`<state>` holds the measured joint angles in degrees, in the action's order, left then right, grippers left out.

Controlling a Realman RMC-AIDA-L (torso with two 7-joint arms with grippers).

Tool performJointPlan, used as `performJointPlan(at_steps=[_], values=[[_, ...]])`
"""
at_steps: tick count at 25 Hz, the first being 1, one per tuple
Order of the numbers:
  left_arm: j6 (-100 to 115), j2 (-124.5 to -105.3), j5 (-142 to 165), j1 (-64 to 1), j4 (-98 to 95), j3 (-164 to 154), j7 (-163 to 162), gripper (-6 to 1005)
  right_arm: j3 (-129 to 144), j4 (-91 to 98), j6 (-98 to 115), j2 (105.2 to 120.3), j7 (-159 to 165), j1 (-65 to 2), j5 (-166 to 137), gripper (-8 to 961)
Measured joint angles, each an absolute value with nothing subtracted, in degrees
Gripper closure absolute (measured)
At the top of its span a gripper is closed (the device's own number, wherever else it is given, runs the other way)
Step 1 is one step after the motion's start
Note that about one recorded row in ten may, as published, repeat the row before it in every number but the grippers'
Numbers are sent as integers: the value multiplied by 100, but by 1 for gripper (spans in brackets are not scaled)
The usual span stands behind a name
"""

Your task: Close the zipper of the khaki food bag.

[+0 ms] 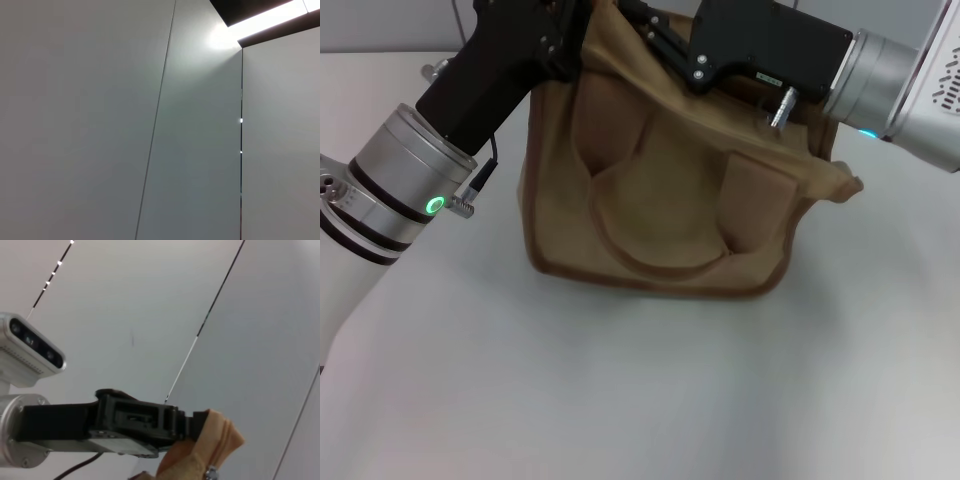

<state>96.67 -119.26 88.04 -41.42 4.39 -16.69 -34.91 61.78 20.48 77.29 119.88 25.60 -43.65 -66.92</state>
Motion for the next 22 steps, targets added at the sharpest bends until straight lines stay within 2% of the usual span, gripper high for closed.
performJointPlan(at_steps=[22], values=[[9673, -11926, 8808, -4144, 439, -1651, -3482, 990, 6832, 2220, 7434, 11988, 2369, -4337, -6274, 672]])
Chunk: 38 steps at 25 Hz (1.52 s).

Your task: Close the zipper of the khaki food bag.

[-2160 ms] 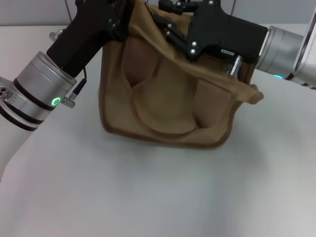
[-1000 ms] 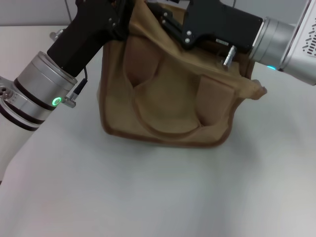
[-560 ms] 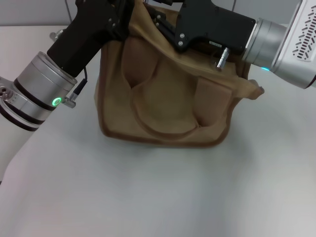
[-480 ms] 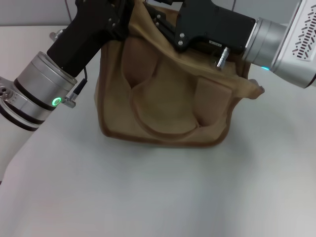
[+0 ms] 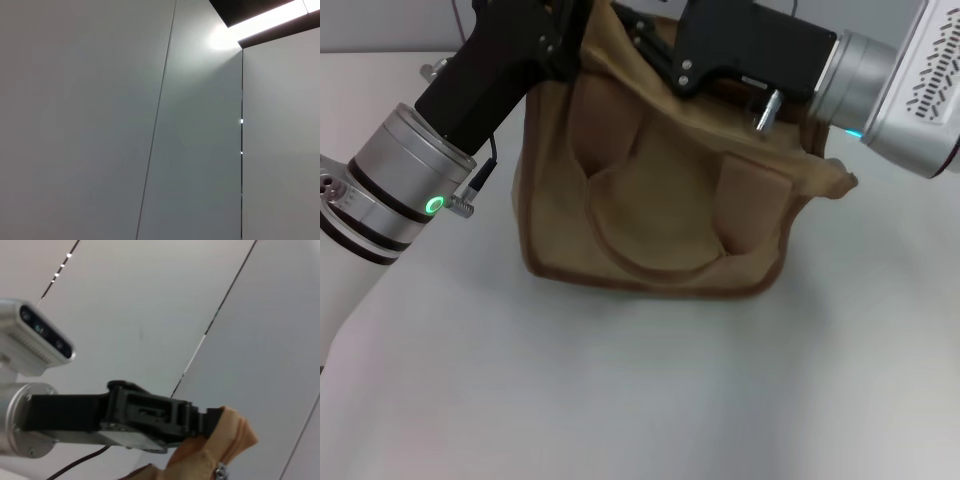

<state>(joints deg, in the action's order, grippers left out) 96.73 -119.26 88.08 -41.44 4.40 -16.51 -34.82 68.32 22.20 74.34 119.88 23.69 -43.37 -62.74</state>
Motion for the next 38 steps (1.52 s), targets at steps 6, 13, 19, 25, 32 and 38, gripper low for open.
performJointPlan(at_steps=[6, 13, 19, 25, 32, 38], values=[[9670, -11927, 8809, -4132, 437, -1620, -3481, 990, 6947, 2292, 7320, 11988, 2220, -4317, -6261, 668], [9667, -11927, 8806, -4130, 438, -1616, -3478, 990, 7025, 2297, 7239, 11988, 2087, -4304, -6044, 618], [9658, -11926, 8808, -4129, 440, -1617, -3474, 990, 7415, 2428, 7195, 11987, 1991, -4260, -5989, 514], [9657, -11927, 8800, -4137, 431, -1612, -3476, 990, 7599, 2561, 7097, 11990, 1973, -4142, -5602, 469], [9656, -11927, 8803, -4144, 422, -1600, -3473, 986, 7743, 2640, 7101, 11989, 1861, -4048, -5518, 486], [9634, -11927, 8798, -4149, 427, -1599, -3475, 975, 7845, 2641, 7102, 11989, 1703, -4045, -5511, 594]])
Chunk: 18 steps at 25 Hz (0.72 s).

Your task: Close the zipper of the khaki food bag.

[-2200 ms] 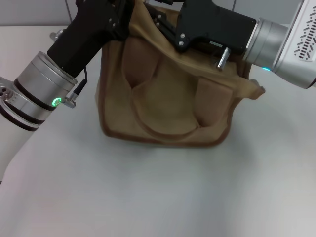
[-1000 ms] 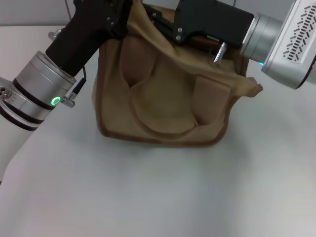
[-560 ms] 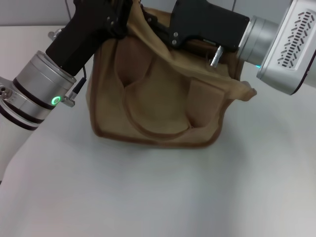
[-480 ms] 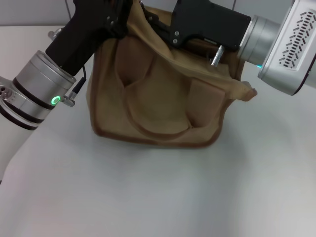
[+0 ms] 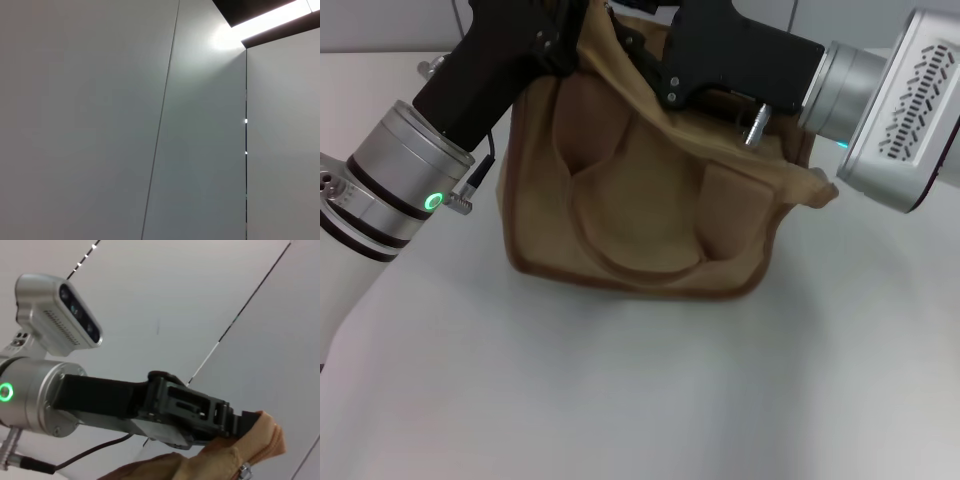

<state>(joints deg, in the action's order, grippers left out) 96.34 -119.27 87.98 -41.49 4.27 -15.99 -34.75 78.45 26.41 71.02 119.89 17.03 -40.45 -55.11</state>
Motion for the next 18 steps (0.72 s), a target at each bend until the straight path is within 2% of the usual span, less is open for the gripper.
performJointPlan(at_steps=[3, 13, 18], values=[[9629, -11927, 8795, -4149, 435, -1599, -3477, 970, 7872, 2641, 7102, 11989, 1626, -4033, -5506, 740], [9625, -11926, 8792, -4082, 434, -1595, -3486, 952, 7882, 2724, 7109, 11989, 1646, -3923, -5452, 942], [9652, -11919, 8798, -3821, 388, -1350, -3487, 943, 7883, 2928, 7101, 11989, 1759, -3770, -5450, 952]])
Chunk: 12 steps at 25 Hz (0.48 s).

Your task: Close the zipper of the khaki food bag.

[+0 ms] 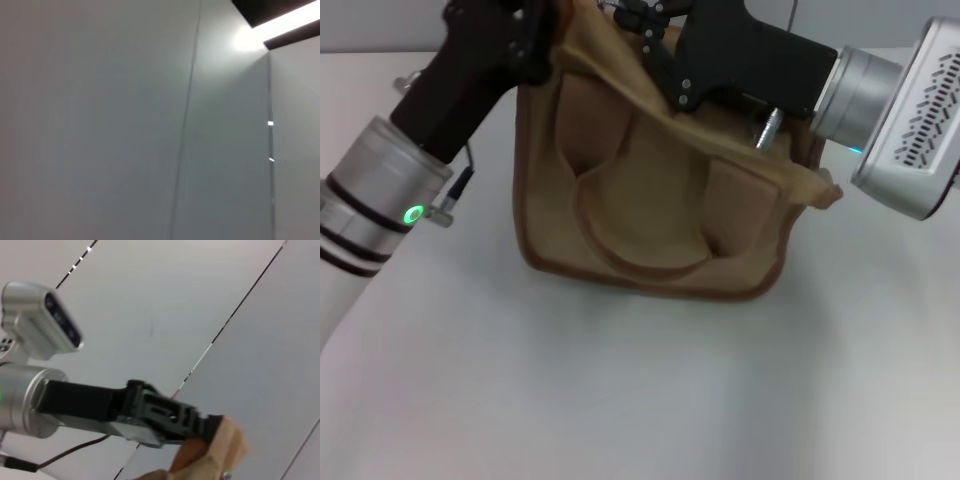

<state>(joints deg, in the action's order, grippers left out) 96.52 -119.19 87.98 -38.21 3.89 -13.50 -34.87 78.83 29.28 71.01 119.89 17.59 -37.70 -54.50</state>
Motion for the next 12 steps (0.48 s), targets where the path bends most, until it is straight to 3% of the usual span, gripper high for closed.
performJointPlan(at_steps=[12], values=[[9690, -11883, 8800, -3374, 342, -981, -3489, 922, 7838, 3331, 7095, 11965, 2430, -3313, -5494, 956]])
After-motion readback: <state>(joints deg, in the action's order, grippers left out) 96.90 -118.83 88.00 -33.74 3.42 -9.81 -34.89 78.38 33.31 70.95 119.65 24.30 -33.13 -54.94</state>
